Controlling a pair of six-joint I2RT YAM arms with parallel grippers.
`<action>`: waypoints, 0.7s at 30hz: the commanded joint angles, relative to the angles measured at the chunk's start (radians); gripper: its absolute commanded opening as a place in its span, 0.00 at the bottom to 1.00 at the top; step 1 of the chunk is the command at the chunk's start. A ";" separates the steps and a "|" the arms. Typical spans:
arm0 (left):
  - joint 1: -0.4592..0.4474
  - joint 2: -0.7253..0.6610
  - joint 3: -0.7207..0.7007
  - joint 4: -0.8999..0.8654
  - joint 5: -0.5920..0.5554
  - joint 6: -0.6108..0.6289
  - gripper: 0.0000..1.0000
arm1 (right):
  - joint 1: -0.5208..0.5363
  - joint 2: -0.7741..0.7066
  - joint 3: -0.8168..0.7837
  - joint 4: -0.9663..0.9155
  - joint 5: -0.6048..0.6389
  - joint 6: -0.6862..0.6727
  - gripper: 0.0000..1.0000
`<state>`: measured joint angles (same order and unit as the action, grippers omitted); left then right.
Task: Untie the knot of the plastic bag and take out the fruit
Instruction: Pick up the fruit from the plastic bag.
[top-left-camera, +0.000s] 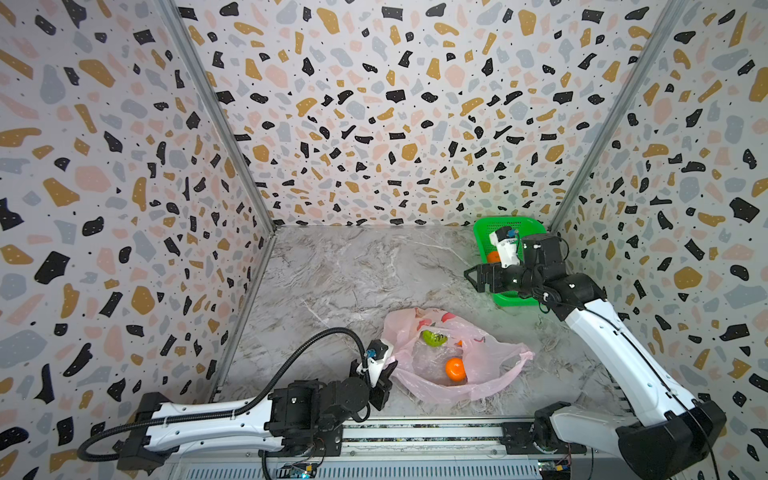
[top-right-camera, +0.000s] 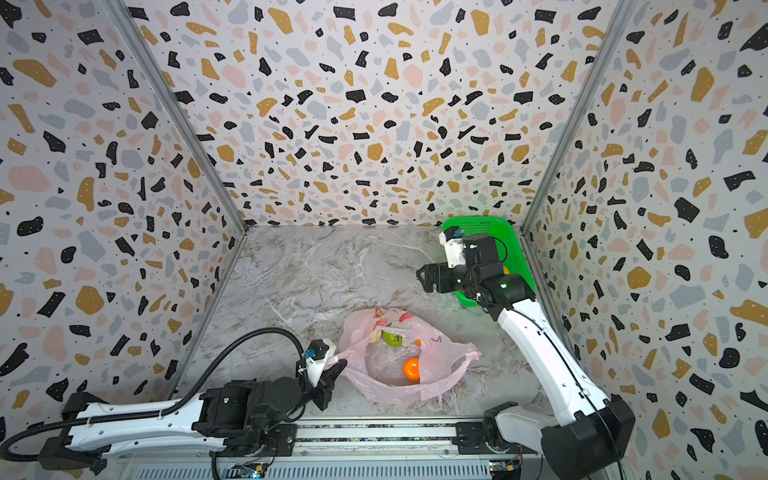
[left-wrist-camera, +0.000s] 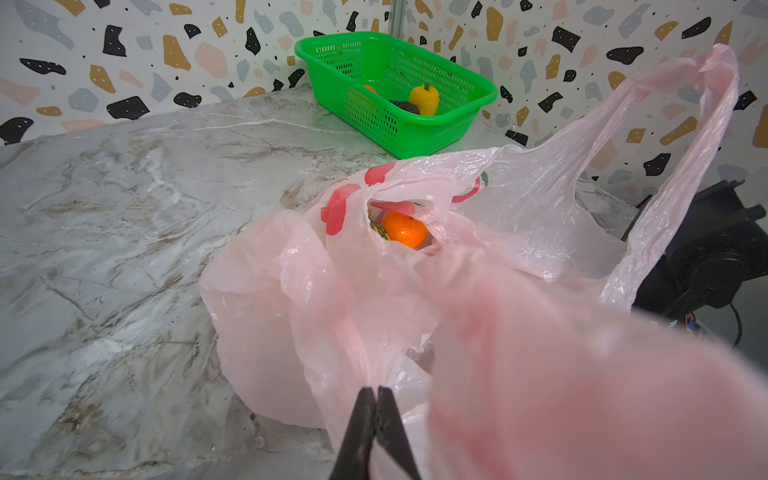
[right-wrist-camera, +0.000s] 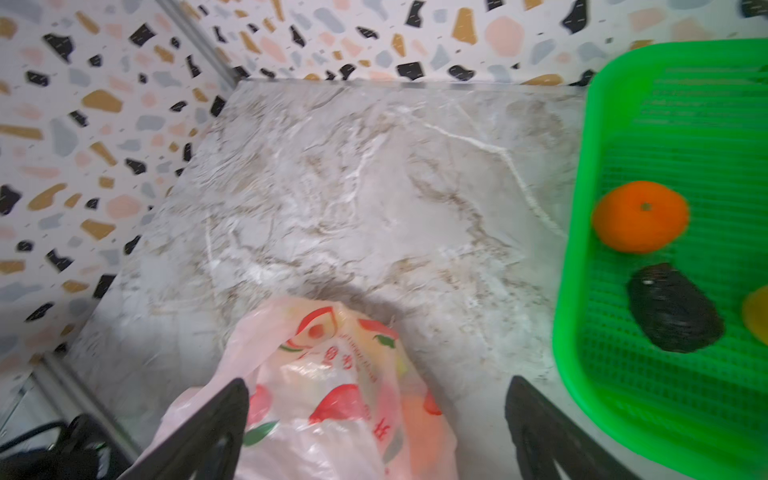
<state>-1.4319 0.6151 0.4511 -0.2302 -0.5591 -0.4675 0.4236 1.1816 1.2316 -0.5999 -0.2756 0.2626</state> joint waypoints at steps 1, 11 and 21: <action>-0.004 -0.006 -0.002 0.029 -0.007 -0.002 0.00 | 0.106 -0.049 -0.035 -0.113 -0.001 0.074 0.96; -0.004 0.026 0.004 0.045 0.011 0.009 0.00 | 0.474 -0.044 -0.098 -0.165 0.117 0.217 0.93; -0.004 0.022 0.001 0.048 0.020 0.016 0.00 | 0.620 0.010 -0.205 -0.152 0.221 0.308 0.87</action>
<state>-1.4319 0.6434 0.4511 -0.2211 -0.5423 -0.4637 1.0233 1.1828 1.0286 -0.7345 -0.1177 0.5282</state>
